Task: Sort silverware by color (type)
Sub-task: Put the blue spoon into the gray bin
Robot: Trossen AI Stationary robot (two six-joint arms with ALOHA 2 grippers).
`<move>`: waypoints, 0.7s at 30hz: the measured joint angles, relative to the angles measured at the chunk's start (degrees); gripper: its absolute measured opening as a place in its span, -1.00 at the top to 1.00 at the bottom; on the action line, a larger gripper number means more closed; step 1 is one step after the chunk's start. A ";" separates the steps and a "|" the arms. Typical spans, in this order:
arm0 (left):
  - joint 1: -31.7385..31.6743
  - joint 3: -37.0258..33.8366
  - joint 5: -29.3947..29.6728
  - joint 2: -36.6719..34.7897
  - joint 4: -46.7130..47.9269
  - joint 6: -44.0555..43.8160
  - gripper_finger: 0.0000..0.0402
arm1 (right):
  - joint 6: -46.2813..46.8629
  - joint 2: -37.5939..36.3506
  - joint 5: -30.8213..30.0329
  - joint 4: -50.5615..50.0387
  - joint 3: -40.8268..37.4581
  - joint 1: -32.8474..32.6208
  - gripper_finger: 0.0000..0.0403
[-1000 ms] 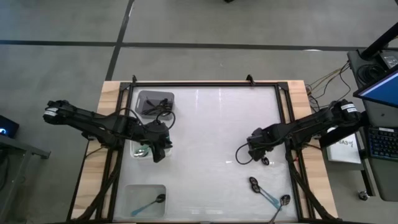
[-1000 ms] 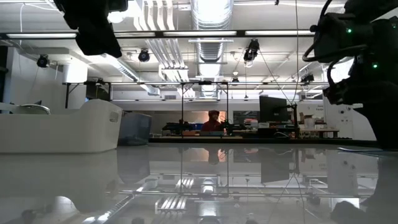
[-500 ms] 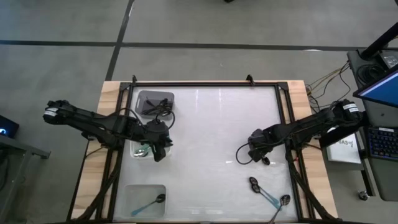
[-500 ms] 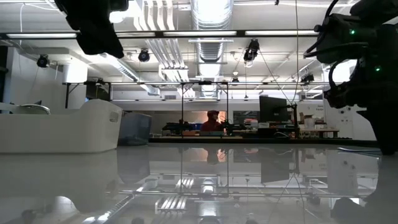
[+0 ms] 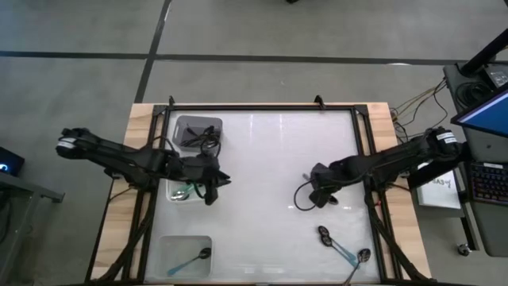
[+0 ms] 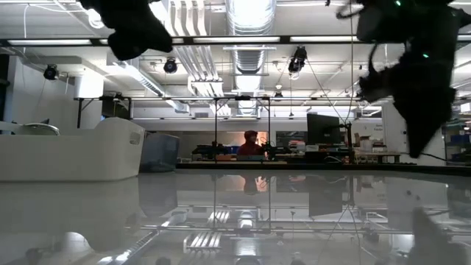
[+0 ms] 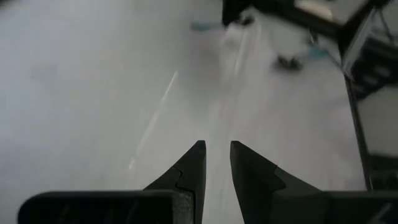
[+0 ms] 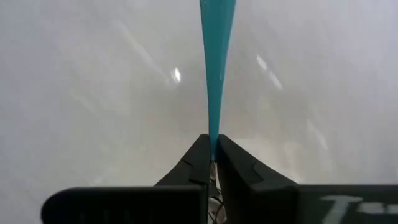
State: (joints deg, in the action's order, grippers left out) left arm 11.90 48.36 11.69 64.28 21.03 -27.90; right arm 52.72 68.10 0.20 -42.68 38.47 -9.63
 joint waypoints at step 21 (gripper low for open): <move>-0.76 -0.29 24.93 20.55 -28.62 1.01 0.72 | -39.96 4.03 -27.61 38.97 10.35 0.42 0.96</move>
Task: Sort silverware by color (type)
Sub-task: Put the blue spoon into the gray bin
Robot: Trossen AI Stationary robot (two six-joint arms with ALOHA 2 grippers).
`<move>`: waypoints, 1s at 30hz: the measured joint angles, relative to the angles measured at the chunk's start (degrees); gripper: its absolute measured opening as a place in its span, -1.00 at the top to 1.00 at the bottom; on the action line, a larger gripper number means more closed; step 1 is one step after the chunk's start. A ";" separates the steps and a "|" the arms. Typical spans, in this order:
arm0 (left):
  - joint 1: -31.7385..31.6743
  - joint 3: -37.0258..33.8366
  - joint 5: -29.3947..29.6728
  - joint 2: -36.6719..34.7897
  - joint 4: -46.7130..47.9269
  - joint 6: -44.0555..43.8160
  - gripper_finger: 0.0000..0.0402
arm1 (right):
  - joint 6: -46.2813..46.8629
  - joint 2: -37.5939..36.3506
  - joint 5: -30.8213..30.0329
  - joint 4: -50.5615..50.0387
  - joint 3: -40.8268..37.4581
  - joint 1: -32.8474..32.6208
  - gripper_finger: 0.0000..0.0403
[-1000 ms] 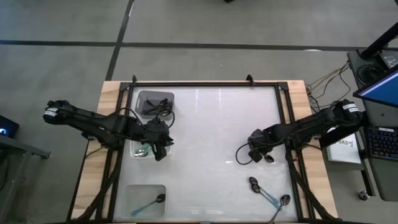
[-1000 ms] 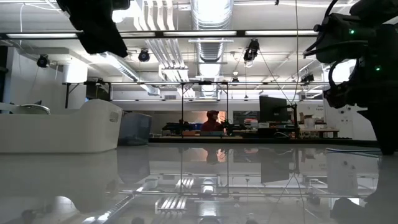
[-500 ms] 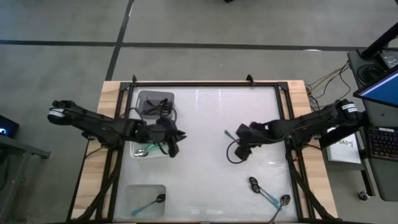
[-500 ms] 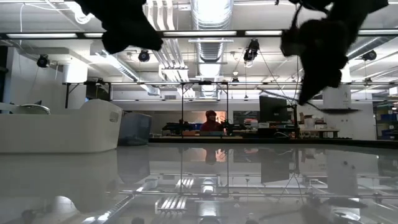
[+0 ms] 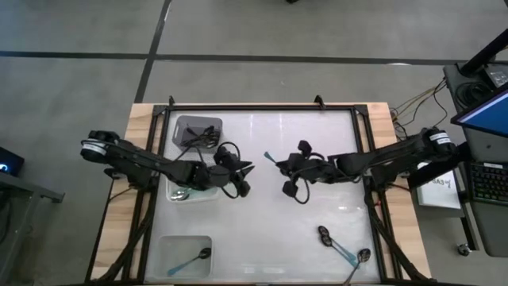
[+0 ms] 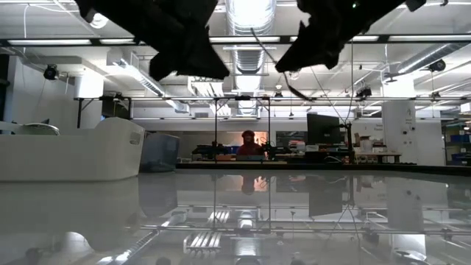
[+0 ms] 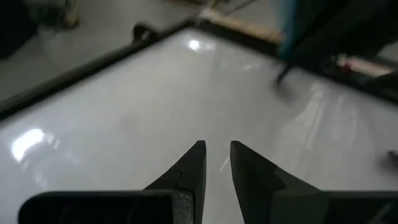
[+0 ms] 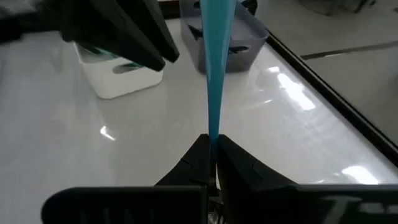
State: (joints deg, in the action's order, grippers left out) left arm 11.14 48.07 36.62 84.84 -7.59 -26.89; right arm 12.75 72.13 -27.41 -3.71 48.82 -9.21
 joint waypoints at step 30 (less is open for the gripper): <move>-0.09 0.02 1.73 2.64 -15.43 11.33 0.37 | -12.85 14.21 -10.71 22.45 -0.09 -0.02 0.96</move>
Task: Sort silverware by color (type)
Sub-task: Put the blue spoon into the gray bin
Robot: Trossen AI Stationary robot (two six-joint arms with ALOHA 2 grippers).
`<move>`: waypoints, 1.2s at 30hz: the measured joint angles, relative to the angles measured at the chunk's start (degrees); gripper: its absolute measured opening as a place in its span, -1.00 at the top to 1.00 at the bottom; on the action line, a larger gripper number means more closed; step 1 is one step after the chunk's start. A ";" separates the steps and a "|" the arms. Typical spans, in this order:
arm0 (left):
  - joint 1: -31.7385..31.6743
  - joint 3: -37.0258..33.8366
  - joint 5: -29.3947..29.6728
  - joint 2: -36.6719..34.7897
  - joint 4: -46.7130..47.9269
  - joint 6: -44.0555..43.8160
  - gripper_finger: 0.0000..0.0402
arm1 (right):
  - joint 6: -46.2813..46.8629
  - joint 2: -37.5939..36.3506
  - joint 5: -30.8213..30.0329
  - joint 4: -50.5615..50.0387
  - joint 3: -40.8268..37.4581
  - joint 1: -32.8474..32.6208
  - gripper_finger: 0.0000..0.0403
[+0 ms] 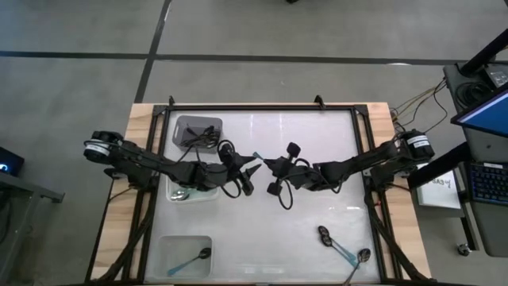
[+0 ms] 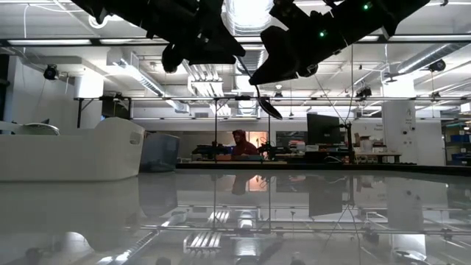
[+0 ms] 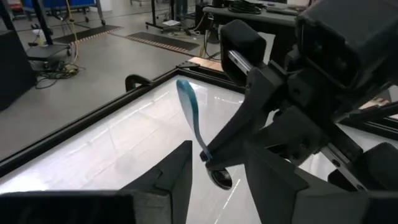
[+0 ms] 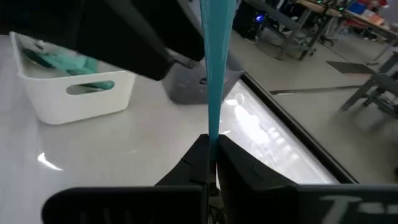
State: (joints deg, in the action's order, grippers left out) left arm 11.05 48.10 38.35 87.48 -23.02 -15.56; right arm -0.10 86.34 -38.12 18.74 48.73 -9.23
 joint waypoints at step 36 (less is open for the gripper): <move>-0.33 0.09 1.43 -0.04 -3.61 -0.10 0.97 | -1.14 0.14 1.08 4.11 0.00 -2.49 0.96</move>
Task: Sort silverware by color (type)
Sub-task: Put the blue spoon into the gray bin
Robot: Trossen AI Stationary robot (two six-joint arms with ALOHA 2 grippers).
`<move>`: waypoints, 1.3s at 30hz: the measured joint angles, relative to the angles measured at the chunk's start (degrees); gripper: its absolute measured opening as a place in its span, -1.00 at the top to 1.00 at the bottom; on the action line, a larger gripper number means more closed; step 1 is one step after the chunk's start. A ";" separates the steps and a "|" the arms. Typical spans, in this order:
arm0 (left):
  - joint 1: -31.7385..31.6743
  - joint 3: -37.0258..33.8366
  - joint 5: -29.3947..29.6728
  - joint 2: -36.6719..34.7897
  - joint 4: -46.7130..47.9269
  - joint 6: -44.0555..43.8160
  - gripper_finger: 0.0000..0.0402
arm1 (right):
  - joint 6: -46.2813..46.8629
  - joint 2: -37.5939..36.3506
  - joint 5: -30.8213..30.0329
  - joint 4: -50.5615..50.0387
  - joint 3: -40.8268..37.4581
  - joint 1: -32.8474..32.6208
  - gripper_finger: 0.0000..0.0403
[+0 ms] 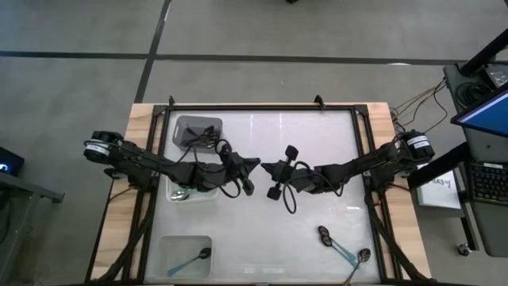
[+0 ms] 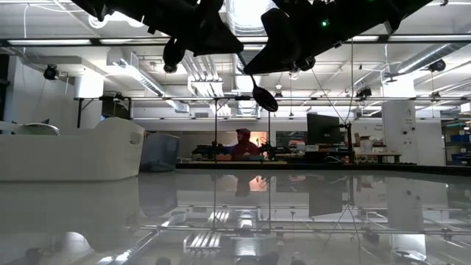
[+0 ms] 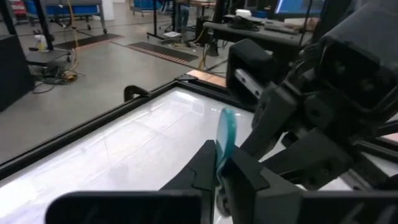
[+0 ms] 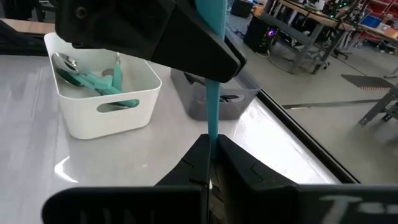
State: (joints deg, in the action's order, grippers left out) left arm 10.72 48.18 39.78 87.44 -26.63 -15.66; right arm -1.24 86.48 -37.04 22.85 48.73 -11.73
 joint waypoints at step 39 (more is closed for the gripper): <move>-1.71 10.90 -5.31 -0.63 20.26 5.50 1.00 | 16.25 -15.73 -0.47 -27.70 0.02 -0.02 0.16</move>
State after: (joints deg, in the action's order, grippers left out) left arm 9.01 59.09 34.47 86.81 -6.37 -10.16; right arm 15.01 70.75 -37.51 -4.85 48.75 -11.75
